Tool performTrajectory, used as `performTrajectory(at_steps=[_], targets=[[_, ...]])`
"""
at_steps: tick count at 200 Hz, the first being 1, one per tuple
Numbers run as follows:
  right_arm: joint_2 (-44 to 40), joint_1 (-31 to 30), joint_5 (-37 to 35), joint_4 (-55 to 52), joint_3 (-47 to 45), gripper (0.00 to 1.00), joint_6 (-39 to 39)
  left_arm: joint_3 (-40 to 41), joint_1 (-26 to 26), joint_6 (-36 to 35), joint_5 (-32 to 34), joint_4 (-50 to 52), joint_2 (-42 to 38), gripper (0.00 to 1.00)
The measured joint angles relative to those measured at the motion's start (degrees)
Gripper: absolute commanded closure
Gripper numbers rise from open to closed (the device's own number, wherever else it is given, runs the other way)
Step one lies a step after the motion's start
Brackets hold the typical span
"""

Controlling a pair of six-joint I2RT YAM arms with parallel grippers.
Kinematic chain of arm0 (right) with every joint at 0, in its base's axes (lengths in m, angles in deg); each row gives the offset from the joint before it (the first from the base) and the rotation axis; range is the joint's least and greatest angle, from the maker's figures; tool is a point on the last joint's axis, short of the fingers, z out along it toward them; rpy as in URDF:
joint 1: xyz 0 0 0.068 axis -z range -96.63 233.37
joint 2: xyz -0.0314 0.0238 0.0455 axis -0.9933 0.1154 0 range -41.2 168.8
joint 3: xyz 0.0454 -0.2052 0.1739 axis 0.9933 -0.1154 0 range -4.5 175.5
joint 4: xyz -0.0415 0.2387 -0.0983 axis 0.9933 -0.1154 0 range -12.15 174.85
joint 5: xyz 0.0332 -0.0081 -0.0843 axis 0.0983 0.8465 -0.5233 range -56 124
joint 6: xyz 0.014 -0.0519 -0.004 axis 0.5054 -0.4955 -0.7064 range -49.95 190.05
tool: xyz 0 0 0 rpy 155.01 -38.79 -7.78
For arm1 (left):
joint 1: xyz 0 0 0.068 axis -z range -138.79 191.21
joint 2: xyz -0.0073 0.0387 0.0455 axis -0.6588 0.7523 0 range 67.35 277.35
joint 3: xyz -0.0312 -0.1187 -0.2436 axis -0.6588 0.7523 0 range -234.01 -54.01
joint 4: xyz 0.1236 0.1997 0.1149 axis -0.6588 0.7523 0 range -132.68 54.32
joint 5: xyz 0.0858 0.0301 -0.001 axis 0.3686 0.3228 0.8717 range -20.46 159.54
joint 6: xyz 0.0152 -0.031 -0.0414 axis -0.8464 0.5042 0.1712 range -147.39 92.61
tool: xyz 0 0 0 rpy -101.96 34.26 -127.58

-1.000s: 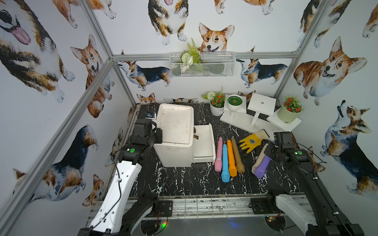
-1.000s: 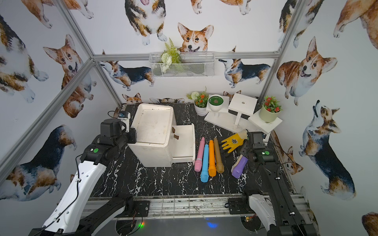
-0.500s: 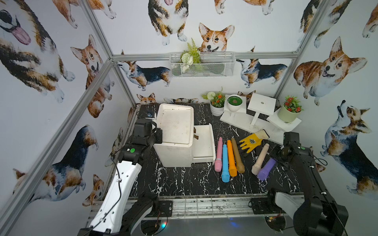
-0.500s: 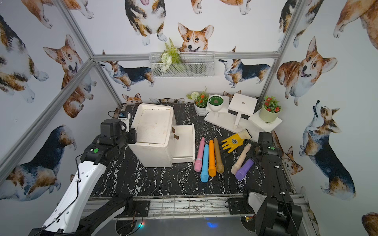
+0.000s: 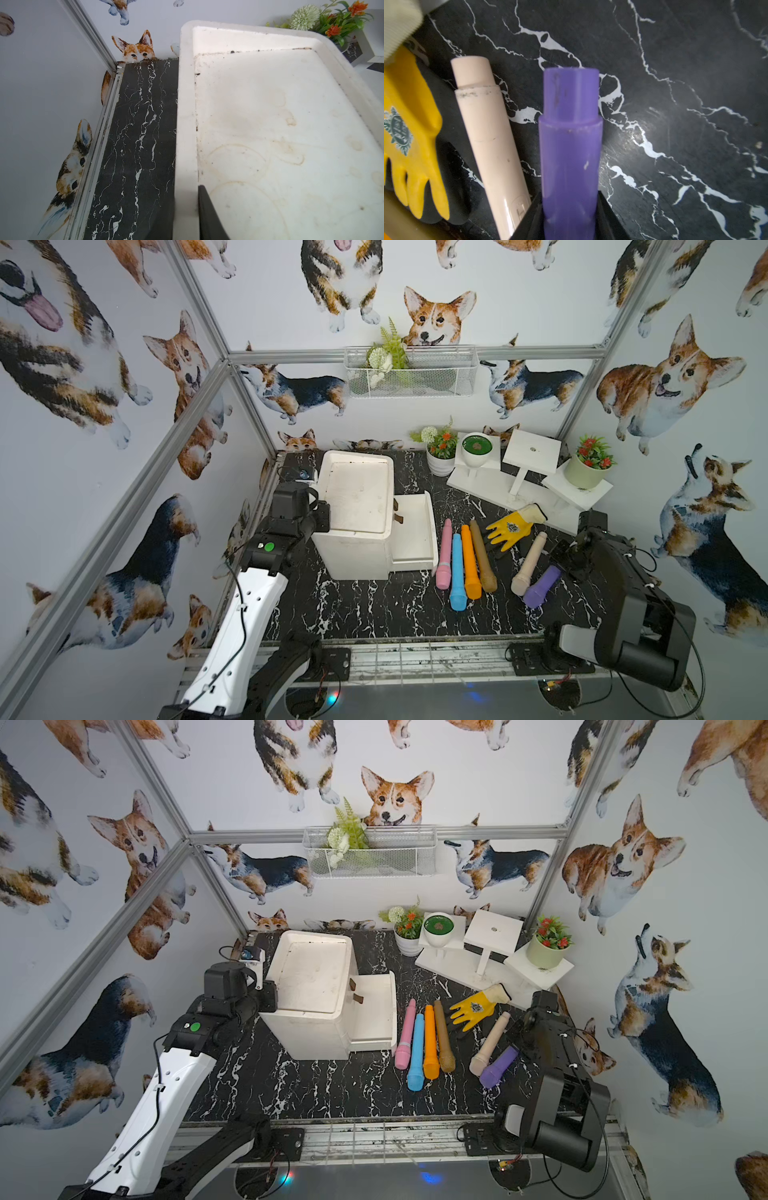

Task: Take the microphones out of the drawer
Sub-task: Place the microphone at the center of the board.

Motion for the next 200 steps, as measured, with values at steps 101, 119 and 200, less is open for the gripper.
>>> performTrajectory(at_steps=[101,119,200], targets=[[7.4,0.0,1.8,3.3,-0.9,0.51,-0.1,0.0,0.0,0.0,0.0,0.0,0.0,1.0],[7.4,0.0,2.2,3.6,-0.9,0.45,-0.1,0.0,0.0,0.0,0.0,0.0,0.0,1.0],[1.7,0.0,2.2,3.3,-1.2,0.29,0.0,0.2,0.0,0.0,0.0,-0.1,-0.2,1.0]])
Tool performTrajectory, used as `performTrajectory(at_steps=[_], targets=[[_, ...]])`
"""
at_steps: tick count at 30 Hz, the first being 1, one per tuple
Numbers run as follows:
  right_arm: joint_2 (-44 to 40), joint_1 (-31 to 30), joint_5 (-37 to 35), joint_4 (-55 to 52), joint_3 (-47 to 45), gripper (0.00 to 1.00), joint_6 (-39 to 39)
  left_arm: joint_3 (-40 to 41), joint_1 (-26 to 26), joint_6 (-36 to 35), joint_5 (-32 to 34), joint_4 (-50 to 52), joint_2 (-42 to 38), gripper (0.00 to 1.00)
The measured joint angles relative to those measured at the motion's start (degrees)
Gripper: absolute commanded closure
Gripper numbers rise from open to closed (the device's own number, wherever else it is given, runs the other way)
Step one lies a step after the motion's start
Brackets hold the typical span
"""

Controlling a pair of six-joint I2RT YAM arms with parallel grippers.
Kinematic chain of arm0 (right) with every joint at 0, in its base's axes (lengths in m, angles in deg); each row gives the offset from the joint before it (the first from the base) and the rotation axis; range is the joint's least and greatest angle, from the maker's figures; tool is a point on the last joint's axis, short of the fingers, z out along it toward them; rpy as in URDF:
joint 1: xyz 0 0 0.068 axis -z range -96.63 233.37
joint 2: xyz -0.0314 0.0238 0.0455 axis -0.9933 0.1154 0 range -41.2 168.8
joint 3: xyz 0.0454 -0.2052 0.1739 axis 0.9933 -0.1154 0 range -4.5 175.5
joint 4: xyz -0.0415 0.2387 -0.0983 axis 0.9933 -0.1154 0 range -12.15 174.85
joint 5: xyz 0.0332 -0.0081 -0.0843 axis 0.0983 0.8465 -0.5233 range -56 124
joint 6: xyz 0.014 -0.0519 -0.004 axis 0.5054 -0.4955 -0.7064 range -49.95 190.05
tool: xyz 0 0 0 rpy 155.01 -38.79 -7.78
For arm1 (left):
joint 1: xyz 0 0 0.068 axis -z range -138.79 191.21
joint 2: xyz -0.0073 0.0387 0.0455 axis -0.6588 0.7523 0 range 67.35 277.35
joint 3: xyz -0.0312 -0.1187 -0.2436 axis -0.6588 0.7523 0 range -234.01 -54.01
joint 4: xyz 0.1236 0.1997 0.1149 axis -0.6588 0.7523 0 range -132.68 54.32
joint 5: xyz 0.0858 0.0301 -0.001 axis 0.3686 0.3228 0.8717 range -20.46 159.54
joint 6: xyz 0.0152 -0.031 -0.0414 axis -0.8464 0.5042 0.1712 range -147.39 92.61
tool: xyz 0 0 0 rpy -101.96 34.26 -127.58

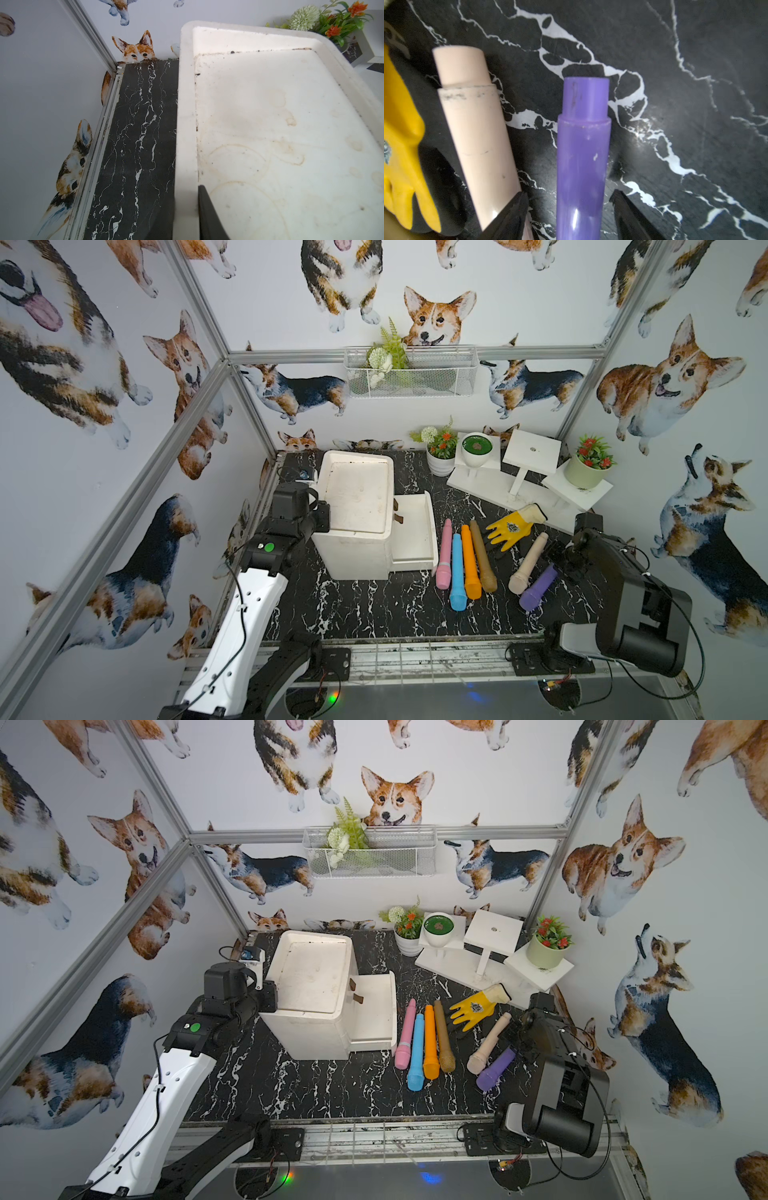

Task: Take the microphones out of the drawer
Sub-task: Place the microphone at the center of the board, then close the drawer in the storage box.

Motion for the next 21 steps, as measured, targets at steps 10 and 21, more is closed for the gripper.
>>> performTrajectory(at_steps=[10,21], targets=[[-8.6,0.0,1.6,-2.8,1.4,0.3,0.4,0.3,0.0,0.0,0.0,-0.1,-0.3,1.0],[-20.5,-2.9,10.6,-3.0,1.2,0.7,4.7,0.9,0.0,0.0,0.0,-0.7,-0.7,1.0]])
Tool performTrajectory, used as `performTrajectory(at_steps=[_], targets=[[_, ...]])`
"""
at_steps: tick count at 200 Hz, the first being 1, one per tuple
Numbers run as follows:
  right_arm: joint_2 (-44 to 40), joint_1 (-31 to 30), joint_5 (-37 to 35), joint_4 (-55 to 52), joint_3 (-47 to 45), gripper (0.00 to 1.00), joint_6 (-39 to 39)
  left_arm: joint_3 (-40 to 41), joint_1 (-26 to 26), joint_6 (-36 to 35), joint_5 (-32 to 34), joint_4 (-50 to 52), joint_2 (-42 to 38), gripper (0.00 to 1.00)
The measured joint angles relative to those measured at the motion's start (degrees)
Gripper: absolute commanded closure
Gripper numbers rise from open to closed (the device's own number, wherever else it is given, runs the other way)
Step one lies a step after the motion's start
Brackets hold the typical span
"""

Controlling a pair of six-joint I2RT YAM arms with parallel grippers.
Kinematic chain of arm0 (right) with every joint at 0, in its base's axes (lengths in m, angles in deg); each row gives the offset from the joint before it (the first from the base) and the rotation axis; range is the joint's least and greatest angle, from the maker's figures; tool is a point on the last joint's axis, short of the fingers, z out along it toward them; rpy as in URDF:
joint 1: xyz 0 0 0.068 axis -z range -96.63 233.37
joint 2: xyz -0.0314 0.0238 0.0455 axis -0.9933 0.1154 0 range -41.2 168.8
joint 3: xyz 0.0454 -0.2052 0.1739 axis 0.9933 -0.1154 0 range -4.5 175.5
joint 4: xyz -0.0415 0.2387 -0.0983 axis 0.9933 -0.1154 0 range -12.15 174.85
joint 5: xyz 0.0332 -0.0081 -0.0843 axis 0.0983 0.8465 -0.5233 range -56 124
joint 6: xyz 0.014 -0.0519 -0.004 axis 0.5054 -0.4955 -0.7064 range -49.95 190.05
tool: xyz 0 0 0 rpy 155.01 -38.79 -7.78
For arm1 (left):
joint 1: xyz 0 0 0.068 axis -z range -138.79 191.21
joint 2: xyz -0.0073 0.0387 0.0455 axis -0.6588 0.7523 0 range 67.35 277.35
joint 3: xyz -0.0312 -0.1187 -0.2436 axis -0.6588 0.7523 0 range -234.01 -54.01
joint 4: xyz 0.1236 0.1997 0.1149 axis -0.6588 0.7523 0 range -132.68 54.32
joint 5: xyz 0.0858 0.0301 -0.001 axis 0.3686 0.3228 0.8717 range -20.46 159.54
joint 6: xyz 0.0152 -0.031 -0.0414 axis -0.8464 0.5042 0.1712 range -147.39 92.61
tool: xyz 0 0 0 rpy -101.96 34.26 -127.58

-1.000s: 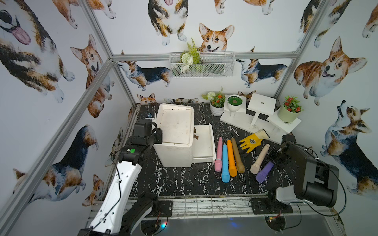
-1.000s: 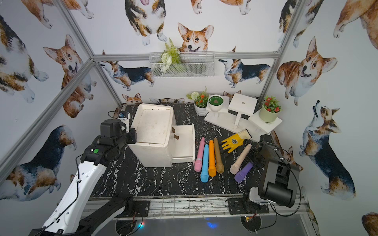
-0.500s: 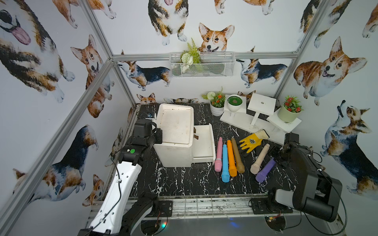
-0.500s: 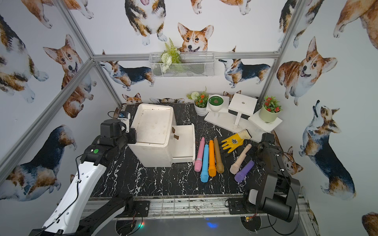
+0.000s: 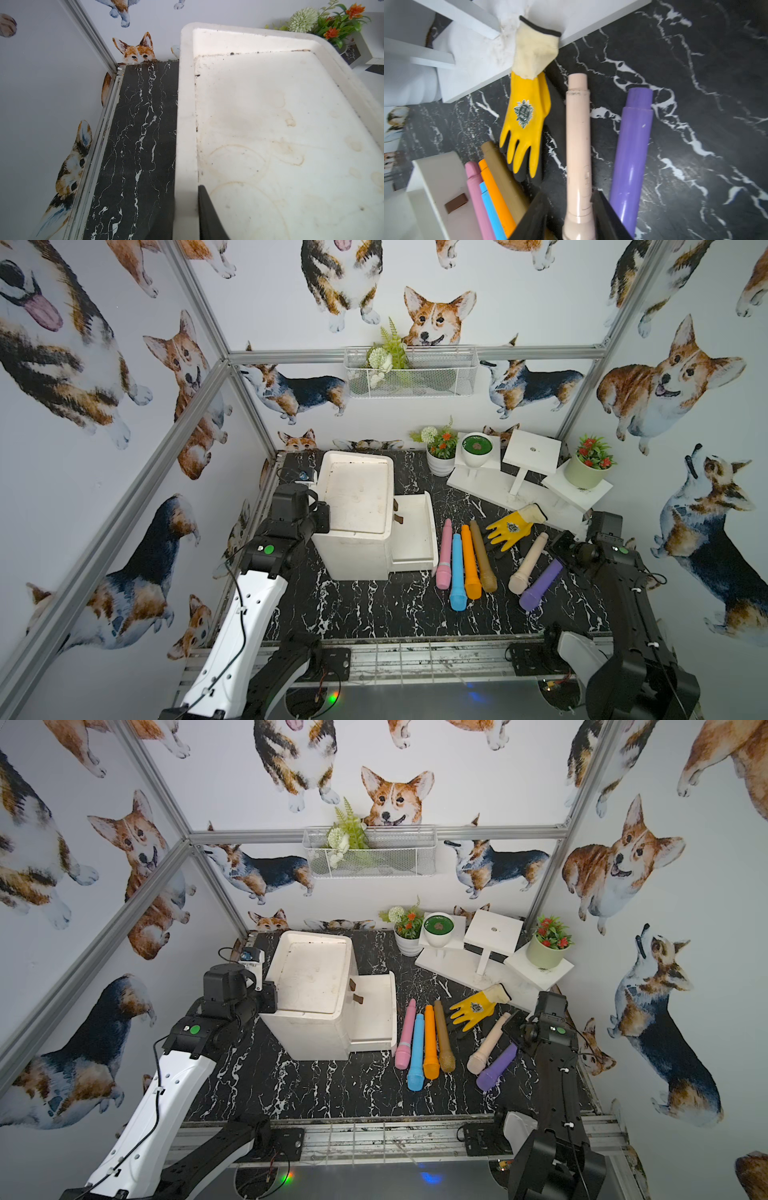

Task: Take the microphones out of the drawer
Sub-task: Close the drawer in the storage box.

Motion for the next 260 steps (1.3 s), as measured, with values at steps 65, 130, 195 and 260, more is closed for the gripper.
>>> performTrajectory(at_steps=[65,130,195,260], targets=[[2.1,-16.1,1.2,7.4,0.0,1.0,9.2,0.1,0.0,0.0,0.0,-0.1,-0.2,1.0],[14.6,-32.6,-3.3,15.5,4.2,1.0,15.1,0.1,0.0,0.0,0.0,0.0,-0.2,1.0],[31.5,-42.7,-4.8,22.6,14.1,1.0,18.0,0.3,0.0,0.0,0.0,-0.1,-0.4,1.0],[45.9,-47.8,-2.3,26.0,24.7,1.0,19.2,0.4,0.0,0.0,0.0,-0.1,-0.6,1.0]])
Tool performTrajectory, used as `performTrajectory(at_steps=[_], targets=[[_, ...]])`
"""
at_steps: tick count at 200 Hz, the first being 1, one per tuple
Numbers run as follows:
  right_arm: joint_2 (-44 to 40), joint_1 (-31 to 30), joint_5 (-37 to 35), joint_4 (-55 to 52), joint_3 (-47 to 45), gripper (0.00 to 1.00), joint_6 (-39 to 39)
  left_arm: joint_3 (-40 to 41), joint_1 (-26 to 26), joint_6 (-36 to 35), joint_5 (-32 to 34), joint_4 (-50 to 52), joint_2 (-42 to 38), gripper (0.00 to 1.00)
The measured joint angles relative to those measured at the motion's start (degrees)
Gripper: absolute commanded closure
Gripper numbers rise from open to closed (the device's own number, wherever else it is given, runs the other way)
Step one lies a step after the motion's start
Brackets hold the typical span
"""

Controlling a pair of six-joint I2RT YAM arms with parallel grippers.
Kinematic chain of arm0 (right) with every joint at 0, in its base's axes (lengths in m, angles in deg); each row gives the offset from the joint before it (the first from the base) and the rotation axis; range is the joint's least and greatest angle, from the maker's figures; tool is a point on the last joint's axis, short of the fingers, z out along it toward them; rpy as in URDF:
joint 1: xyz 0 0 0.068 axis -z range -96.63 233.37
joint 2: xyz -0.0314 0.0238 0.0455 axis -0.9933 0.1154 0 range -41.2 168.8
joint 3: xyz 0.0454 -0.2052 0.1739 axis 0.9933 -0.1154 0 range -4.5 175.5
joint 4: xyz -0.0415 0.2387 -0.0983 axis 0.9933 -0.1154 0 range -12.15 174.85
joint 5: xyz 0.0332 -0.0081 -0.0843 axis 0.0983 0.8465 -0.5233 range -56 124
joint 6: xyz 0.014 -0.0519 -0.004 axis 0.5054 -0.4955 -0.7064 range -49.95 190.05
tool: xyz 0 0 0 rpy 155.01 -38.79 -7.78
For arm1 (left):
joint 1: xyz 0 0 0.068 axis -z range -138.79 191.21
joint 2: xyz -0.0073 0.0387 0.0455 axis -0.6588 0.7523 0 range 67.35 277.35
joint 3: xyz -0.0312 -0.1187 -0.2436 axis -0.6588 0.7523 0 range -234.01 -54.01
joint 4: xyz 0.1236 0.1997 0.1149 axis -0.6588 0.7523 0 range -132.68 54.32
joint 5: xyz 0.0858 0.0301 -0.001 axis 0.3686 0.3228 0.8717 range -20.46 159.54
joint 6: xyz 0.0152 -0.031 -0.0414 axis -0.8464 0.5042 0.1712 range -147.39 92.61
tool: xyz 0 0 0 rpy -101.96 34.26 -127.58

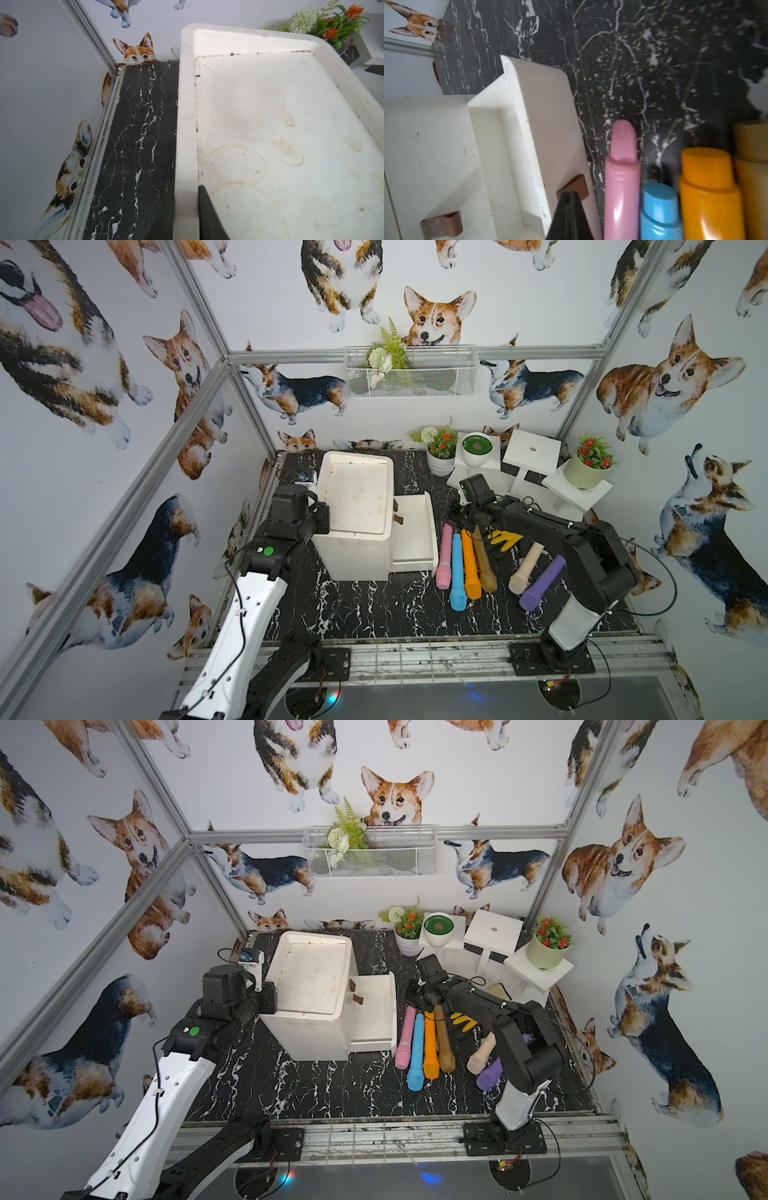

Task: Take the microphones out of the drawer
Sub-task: Close the drawer in the storage box.

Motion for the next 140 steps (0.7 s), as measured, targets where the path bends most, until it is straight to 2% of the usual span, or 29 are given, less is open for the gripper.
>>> performTrajectory(at_steps=[44,140], targets=[[5.4,-2.5,1.3,0.9,3.0,1.0,0.8,0.0,0.0,0.0,0.0,0.0,0.0,1.0],[10.9,-8.7,5.9,6.2,7.8,1.0,3.3,0.3,0.0,0.2,0.0,-0.5,0.0,1.0]])
